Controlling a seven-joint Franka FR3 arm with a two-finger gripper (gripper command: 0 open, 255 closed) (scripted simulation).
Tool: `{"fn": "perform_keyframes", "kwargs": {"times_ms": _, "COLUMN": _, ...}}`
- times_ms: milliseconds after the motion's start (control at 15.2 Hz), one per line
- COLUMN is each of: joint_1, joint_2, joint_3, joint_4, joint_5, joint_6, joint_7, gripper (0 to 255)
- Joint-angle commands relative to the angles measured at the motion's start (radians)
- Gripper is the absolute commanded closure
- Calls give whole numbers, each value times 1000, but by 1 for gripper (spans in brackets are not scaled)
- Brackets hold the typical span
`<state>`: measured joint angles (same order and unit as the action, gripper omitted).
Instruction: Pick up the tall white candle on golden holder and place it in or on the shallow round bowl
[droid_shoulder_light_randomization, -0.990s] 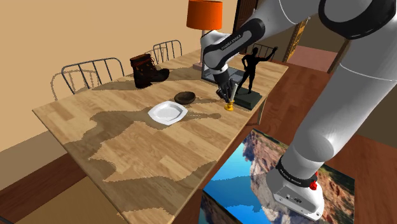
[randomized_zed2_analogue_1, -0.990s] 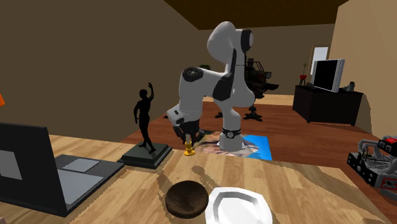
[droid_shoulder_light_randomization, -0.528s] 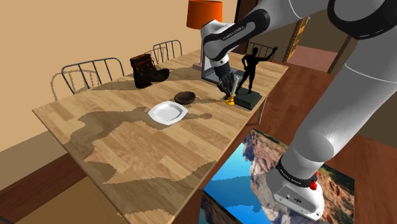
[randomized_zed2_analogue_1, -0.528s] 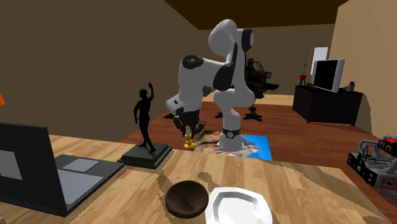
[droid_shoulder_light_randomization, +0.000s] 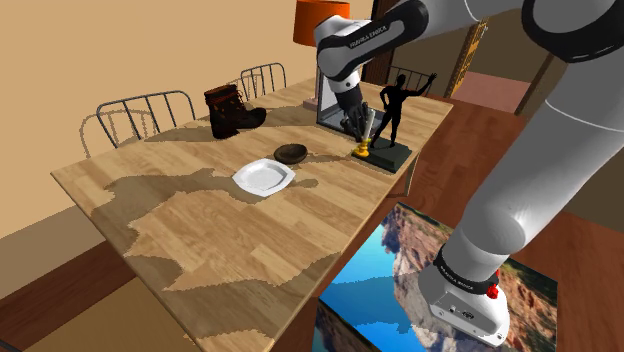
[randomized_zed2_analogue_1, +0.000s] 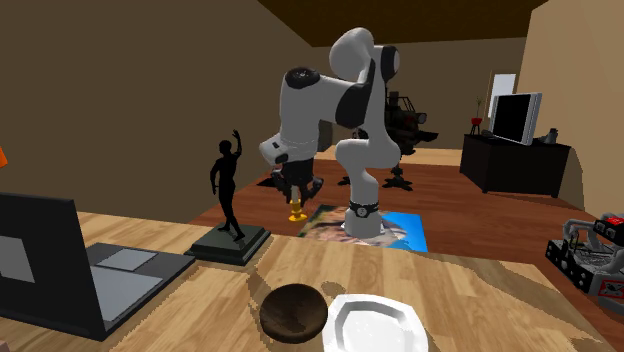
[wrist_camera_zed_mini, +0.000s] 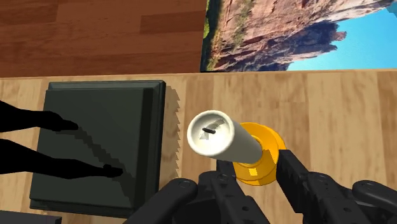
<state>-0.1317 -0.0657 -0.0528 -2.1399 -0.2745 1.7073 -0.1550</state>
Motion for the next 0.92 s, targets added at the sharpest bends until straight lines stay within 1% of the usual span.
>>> {"fn": "perform_keyframes", "kwargs": {"times_ms": 0, "joint_1": 9, "joint_2": 50, "joint_3": 10, "joint_4": 61, "joint_5": 10, "joint_6": -16, "joint_7": 11, "gripper": 255}}
{"fn": "perform_keyframes", "kwargs": {"times_ms": 462, "joint_1": 48, "joint_2": 303, "joint_3": 44, "joint_4": 378, "joint_5": 41, "joint_6": -93, "joint_7": 58, "gripper": 255}}
{"fn": "perform_keyframes", "kwargs": {"times_ms": 660, "joint_1": 66, "joint_2": 421, "joint_3": 54, "joint_4": 542, "joint_5": 49, "joint_6": -144, "joint_7": 73, "gripper": 255}}
{"fn": "perform_keyframes", "kwargs": {"times_ms": 858, "joint_1": 84, "joint_2": 552, "joint_3": 61, "joint_4": 735, "joint_5": 55, "joint_6": -210, "joint_7": 83, "gripper": 255}}
